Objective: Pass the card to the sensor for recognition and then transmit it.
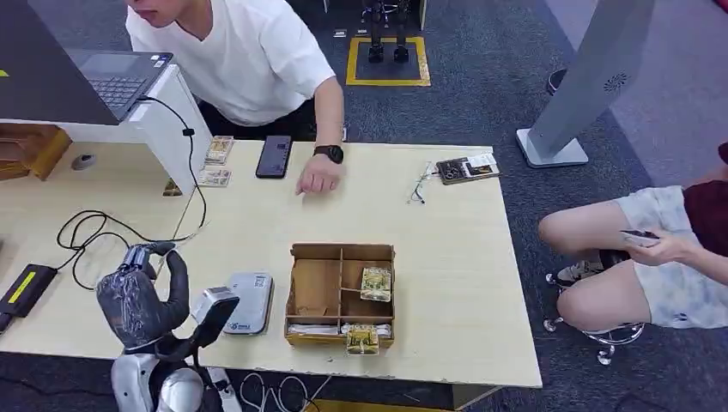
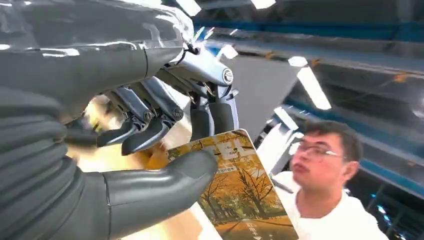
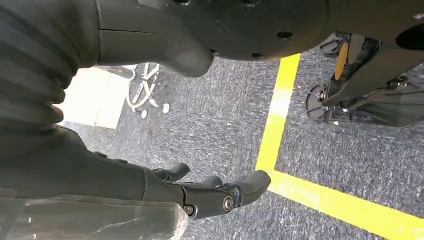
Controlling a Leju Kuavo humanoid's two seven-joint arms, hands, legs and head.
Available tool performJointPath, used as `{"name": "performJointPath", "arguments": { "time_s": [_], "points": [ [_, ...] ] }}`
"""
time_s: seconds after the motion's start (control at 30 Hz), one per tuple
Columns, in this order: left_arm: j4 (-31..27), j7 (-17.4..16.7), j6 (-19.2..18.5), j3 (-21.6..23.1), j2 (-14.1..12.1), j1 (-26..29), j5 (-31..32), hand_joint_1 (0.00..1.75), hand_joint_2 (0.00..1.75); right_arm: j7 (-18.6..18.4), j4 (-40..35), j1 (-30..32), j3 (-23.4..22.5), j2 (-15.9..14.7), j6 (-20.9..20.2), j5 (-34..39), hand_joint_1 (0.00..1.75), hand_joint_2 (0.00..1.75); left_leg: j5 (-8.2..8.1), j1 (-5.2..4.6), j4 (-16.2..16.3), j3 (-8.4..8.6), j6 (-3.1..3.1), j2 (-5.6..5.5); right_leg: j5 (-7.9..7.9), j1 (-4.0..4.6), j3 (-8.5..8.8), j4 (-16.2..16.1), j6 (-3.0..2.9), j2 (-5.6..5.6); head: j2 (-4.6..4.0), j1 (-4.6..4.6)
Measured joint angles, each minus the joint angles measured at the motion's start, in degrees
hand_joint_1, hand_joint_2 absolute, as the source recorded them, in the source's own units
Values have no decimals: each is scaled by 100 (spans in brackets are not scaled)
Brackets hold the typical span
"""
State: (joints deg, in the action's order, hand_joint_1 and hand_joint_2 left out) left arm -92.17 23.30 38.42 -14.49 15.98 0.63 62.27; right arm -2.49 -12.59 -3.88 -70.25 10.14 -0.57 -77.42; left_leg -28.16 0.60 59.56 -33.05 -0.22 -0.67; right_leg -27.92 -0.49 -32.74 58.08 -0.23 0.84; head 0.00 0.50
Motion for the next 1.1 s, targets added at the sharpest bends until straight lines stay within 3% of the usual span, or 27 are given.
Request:
{"name": "performJointPath", "arguments": {
  "time_s": [0.23,0.5,0.63,1.1],
  "points": [
    [518,203,0,33,0,-65,-2614,175,175,-39,0,1,-2,0,50,88,0,175,0,0,0,0,0,0,0,0,1,0,0,-1,0,0],
    [754,553,0,63,0,-82,-4215,175,175,-48,0,0,-2,0,125,103,0,175,0,0,0,-1,0,0,0,0,1,0,0,-1,0,0],
    [827,597,0,131,2,-89,-4468,175,175,-48,0,0,-9,0,162,175,0,175,-1,0,0,-3,1,0,0,0,1,0,0,-2,0,0],
    [1074,448,0,164,7,159,-4417,175,175,-44,0,2,-52,0,247,199,0,175,-2,0,0,-7,2,-1,-1,0,1,0,1,-3,0,0]
  ]
}}
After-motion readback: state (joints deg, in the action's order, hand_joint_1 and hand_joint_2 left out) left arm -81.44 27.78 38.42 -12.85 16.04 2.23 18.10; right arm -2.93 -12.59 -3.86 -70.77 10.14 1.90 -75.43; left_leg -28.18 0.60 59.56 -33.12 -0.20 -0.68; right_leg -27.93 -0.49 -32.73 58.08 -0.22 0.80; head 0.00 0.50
